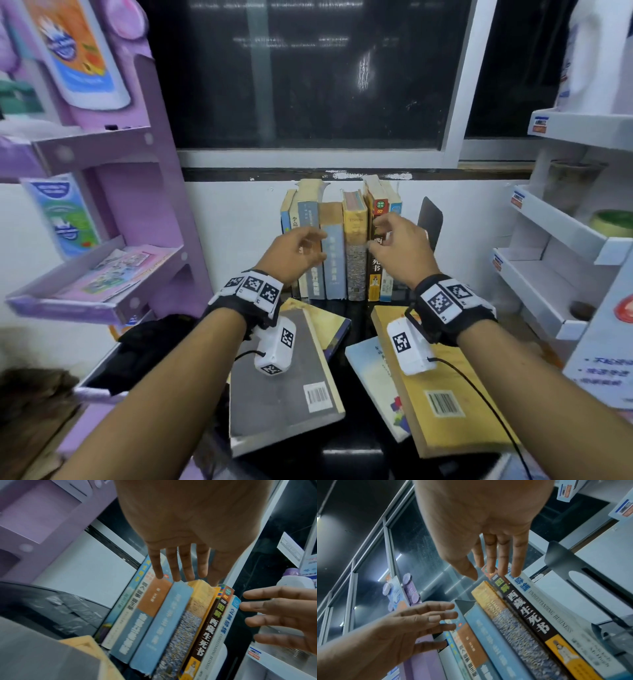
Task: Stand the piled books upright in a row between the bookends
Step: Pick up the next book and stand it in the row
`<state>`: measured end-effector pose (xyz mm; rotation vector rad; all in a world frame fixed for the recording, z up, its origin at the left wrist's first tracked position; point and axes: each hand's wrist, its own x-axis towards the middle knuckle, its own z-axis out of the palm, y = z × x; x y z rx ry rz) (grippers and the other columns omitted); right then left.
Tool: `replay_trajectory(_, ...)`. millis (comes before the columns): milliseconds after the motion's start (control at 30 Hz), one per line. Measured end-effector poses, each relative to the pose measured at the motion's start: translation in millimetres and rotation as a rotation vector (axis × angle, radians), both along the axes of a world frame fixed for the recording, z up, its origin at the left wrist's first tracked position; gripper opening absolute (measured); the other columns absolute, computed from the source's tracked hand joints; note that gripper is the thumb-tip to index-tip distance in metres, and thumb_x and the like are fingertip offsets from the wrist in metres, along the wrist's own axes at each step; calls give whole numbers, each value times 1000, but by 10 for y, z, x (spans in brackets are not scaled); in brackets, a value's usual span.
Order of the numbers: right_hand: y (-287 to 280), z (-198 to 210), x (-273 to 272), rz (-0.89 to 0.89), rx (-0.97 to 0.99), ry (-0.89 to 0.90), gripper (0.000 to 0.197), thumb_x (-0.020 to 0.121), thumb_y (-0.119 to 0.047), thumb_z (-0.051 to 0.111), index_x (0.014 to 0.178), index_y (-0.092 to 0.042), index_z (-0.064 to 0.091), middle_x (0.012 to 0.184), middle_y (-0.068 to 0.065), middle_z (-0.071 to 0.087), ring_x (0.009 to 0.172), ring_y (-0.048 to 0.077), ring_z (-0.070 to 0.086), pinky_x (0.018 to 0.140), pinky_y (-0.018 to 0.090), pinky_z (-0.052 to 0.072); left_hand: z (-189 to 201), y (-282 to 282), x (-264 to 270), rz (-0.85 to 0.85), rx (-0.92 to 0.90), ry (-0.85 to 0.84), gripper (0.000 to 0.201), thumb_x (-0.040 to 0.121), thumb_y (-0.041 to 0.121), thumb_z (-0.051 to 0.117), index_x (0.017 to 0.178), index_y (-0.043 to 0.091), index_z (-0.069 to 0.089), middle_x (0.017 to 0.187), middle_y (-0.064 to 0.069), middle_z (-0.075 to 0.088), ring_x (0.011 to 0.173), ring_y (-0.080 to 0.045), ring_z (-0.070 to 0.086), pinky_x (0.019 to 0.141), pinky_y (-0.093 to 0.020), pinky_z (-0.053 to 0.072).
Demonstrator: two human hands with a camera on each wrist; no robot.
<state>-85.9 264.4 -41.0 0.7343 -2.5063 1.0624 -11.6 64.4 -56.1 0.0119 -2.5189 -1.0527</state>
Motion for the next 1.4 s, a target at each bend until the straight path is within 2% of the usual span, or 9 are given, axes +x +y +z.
replay_trajectory(100,-169,-37,114,95,110,-102,41,86,-30,67,123,-17,56,123,1,61,105,17,58,91,31,47,-123,-202,181,53,8,-110,29,87,18,68,115,19,61,116,2,62,104,-16,58,91,-29,47)
replay_trajectory(200,-338,-132,233,160,231,-200,48,86,-33,68,128,-15,53,127,5,59,112,20,56,91,28,43,-274,-357,391,94,77,-188,33,88,17,67,119,15,59,113,1,60,96,-13,57,78,-19,48)
replay_trajectory(367,-557,-328,407,222,372,-349,54,85,-43,68,129,-17,50,134,6,54,117,24,53,84,29,41,-575,-583,606,215,130,-362,40,86,26,69,123,15,57,123,-1,59,108,-18,56,84,-30,47)
replay_trajectory(500,-692,-466,518,240,470,-428,68,83,-51,66,137,-16,44,141,7,48,124,26,49,93,34,44,-733,-693,684,249,102,-560,60,85,40,68,137,17,45,135,1,51,124,-21,50,101,-29,39)
replay_trajectory(667,-788,-568,643,238,577,-529,71,84,-52,64,139,-13,42,139,8,48,120,26,51,89,34,49,-858,-736,704,278,84,-699,101,47,67,68,134,23,43,131,-5,56,117,-23,54,105,-37,41)
replay_trajectory(833,-837,-647,741,231,538,-619,72,76,-46,76,132,-13,46,130,8,52,112,25,55,91,42,54,-827,-735,712,336,-36,-706,77,75,48,73,139,21,40,134,-6,53,120,-24,52,101,-32,41)
replay_trajectory(1033,-875,-691,790,215,585,-612,89,61,-41,89,134,-17,44,127,6,53,110,25,55,89,44,55,-801,-738,709,334,-130,-659,74,72,44,78,134,20,47,132,-3,54,119,-20,53,99,-31,43)
replay_trajectory(1200,-889,-665,823,229,596,-630,94,63,-34,89,141,-14,38,137,8,48,119,28,52,92,45,53,-816,-810,742,261,10,-678,50,68,37,84,110,19,62,110,-4,68,100,-20,63,86,-31,52)
replay_trajectory(1400,-839,-603,806,258,556,-668,98,62,-29,90,142,-14,36,134,9,51,116,29,55,90,48,53,-709,-790,760,194,203,-564,39,70,17,84,101,13,61,92,-6,66,85,-21,63,75,-27,50)
